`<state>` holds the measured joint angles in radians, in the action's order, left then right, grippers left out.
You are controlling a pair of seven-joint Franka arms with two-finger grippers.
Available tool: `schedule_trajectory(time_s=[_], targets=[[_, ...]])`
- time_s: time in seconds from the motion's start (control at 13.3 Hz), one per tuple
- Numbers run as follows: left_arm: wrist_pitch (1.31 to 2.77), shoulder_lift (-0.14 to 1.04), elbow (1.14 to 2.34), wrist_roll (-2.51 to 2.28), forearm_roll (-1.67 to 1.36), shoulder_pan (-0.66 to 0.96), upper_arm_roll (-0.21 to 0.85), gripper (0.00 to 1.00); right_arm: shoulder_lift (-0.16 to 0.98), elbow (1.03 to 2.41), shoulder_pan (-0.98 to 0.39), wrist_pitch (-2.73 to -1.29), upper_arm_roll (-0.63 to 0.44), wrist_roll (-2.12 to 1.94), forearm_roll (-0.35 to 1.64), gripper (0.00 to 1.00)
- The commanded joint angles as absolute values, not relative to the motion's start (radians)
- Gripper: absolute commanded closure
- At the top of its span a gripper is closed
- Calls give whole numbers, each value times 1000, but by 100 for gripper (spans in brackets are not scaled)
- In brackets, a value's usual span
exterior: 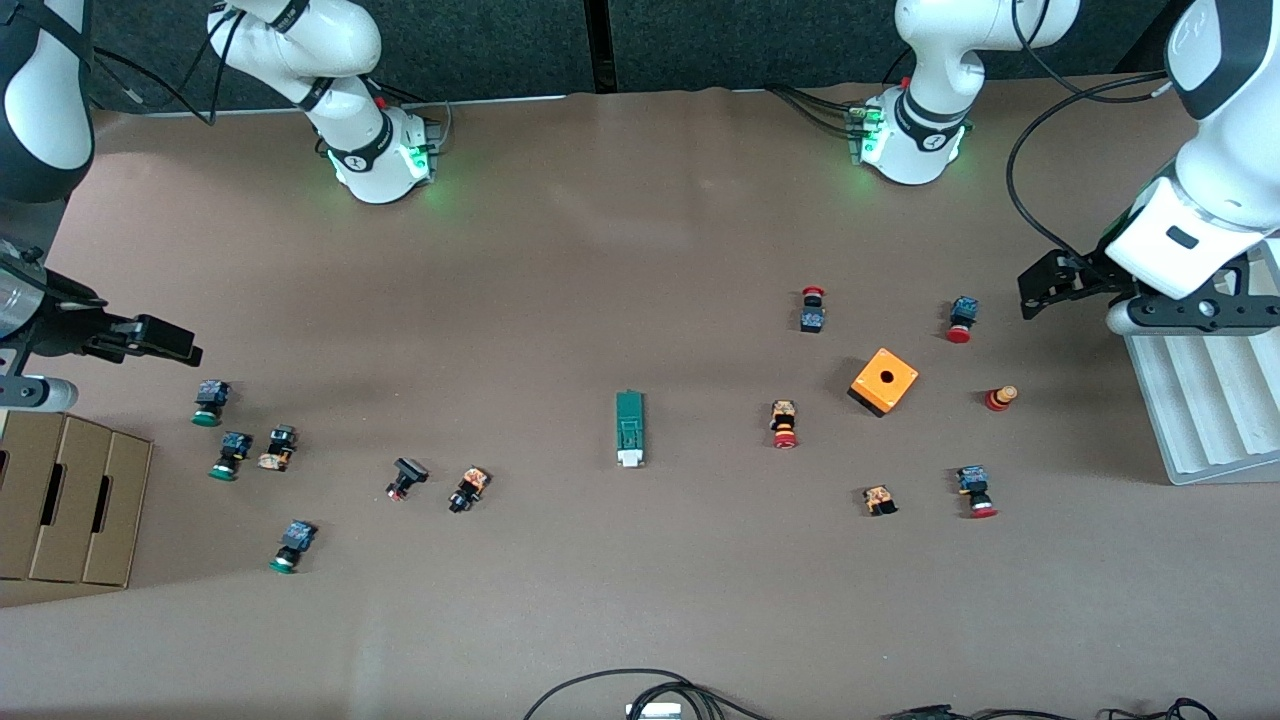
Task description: Close load switch with both arms
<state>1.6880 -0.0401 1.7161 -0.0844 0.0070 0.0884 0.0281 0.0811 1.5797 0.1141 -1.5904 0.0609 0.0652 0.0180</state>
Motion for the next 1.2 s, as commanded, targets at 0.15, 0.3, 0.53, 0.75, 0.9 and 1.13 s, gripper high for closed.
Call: schedule_trajectory(time_s=[0.15,0.3,0.53,0.75,0.9,1.13], targets=[[1687,-44,1712,-100,23,101,21,0,71,1598,135,-1600,71,61,3,1],[1686,-44,1712,-100,23,101,21,0,71,1598,137,-1600,69,61,3,1],[1687,-44,1712,-100,23,101,21,0,71,1597,135,-1608,71,72,6,1],[1687,-44,1710,-97,23,101,21,0,64,1597,135,-1608,71,74,5,1],[1687,-44,1710,-95,23,101,21,0,63,1597,133,-1605,69,64,0,1],[1687,-44,1712,-95,23,101,21,0,63,1597,133,-1608,69,63,0,1]])
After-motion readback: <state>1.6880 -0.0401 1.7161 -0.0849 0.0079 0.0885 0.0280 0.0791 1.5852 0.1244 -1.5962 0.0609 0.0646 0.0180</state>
